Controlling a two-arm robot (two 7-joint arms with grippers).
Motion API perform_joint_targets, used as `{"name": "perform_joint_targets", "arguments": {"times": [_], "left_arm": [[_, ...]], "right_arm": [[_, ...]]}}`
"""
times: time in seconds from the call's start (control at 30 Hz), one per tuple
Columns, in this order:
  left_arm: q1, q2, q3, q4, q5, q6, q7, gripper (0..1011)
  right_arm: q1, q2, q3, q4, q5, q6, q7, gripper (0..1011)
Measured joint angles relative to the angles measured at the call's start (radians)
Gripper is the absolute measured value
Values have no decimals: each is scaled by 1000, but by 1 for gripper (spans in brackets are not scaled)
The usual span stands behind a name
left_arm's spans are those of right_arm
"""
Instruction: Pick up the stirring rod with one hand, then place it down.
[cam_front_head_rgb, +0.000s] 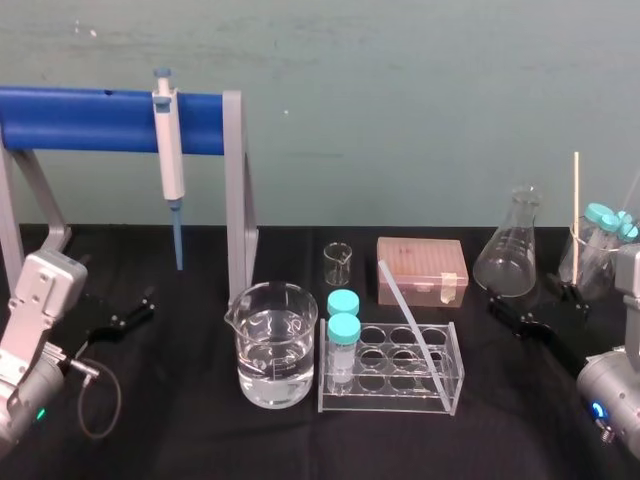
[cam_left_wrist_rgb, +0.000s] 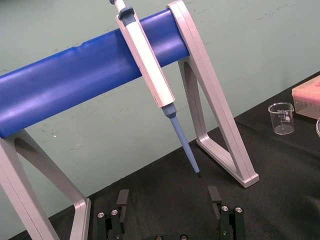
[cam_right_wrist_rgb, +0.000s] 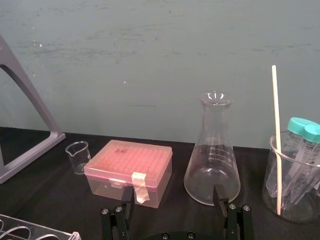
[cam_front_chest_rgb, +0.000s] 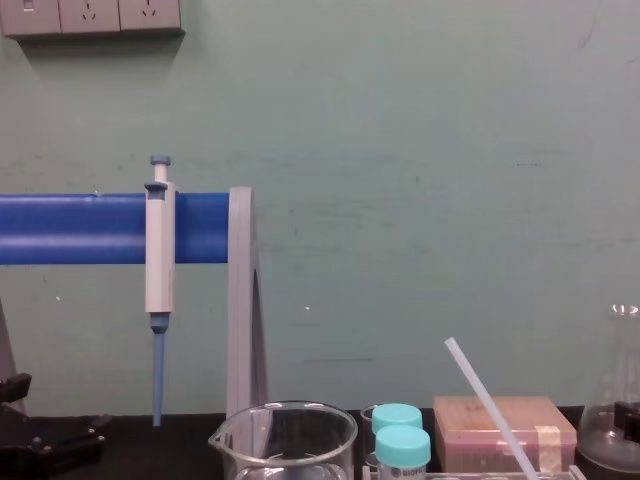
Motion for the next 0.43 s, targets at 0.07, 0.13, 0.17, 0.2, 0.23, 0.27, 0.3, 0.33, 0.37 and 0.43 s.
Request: {"name": "perform_joint_targets", "arguments": {"times": [0.07, 0.13, 0.17, 0.2, 0.23, 0.27, 0.3, 0.33, 0.37, 0.43], "left_arm": [[0, 0, 0, 0, 0, 0, 0, 1000], [0, 0, 0, 0, 0, 0, 0, 1000], [0, 0, 0, 0, 0, 0, 0, 1000], [0, 0, 0, 0, 0, 0, 0, 1000], [0, 0, 0, 0, 0, 0, 0, 1000], [0, 0, 0, 0, 0, 0, 0, 1000], [0, 0, 0, 0, 0, 0, 0, 1000], [0, 0, 0, 0, 0, 0, 0, 1000], [0, 0, 0, 0, 0, 0, 0, 1000], [0, 0, 0, 0, 0, 0, 0, 1000]], "right_arm": [[0, 0, 0, -1, 0, -1, 0, 1004], [0, 0, 0, -1, 0, -3, 0, 1004], [0, 0, 0, -1, 0, -3, 0, 1004], [0, 0, 0, -2, 0, -4, 0, 1004], [0, 1, 0, -2, 0, -4, -1, 1004], [0, 1, 0, -2, 0, -5, -1, 1004], [0, 1, 0, -2, 0, -5, -1, 1004], [0, 1, 0, -2, 0, -5, -1, 1004], [0, 1, 0, -3, 0, -5, -1, 1004], [0, 1, 0, -3, 0, -6, -1, 1004]]}}
